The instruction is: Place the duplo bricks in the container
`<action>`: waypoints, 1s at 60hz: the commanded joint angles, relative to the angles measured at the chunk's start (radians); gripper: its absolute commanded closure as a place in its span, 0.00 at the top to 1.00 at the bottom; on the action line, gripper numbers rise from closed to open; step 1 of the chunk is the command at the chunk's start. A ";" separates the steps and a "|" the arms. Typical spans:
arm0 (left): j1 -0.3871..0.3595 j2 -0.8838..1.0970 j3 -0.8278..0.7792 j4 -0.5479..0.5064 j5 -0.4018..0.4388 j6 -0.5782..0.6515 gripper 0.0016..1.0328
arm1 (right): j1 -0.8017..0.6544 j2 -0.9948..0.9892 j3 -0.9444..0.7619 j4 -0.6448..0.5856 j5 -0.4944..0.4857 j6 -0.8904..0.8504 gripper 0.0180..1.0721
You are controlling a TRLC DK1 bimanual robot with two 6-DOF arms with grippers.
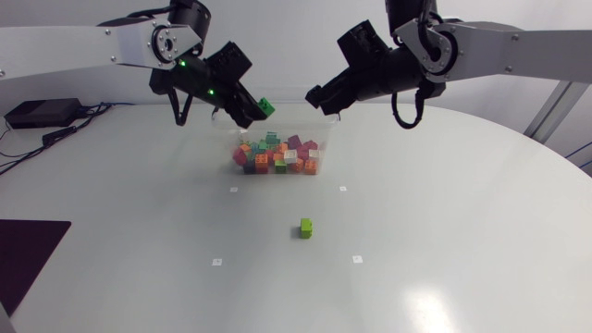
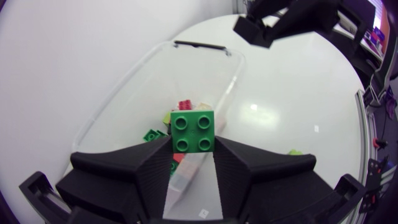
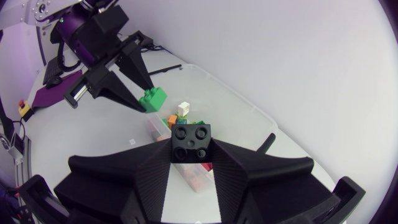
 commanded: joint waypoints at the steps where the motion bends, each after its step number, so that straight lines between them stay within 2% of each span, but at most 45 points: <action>1: 0.031 0.043 0.072 0.036 0.006 -0.110 0.15 | 0.012 0.054 0.049 0.019 0.021 0.048 0.20; 18: 0.057 0.099 0.152 0.070 0.005 -0.175 0.15 | 0.029 0.117 0.120 0.027 0.048 0.068 0.20; 28: 0.078 0.186 0.261 0.070 -0.009 -0.227 0.15 | 0.041 0.191 0.178 0.028 0.085 0.074 0.20; 39: 0.078 0.208 0.282 0.067 -0.011 -0.247 0.17 | 0.037 0.263 0.252 0.028 0.105 0.095 0.20; 44: 0.077 0.209 0.282 0.067 -0.020 -0.259 0.34 | 0.043 0.295 0.287 0.028 0.126 0.100 0.20; 46: 0.073 0.209 0.279 0.067 -0.029 -0.259 0.46 | 0.046 0.309 0.302 0.028 0.136 0.101 0.20; 49: 0.069 0.208 0.275 0.066 -0.043 -0.259 0.74 | 0.049 0.332 0.327 0.025 0.139 0.103 0.20; 52: 0.067 0.200 0.270 0.066 -0.060 -0.260 0.91 | 0.050 0.350 0.348 0.022 0.145 0.106 0.20; 54: 0.064 0.191 0.264 0.066 -0.064 -0.260 0.95 | 0.050 0.364 0.365 0.021 0.151 0.106 0.20; 60: 0.060 0.140 0.227 0.066 -0.072 -0.260 0.95 | 0.050 0.403 0.422 -0.008 0.157 0.108 0.20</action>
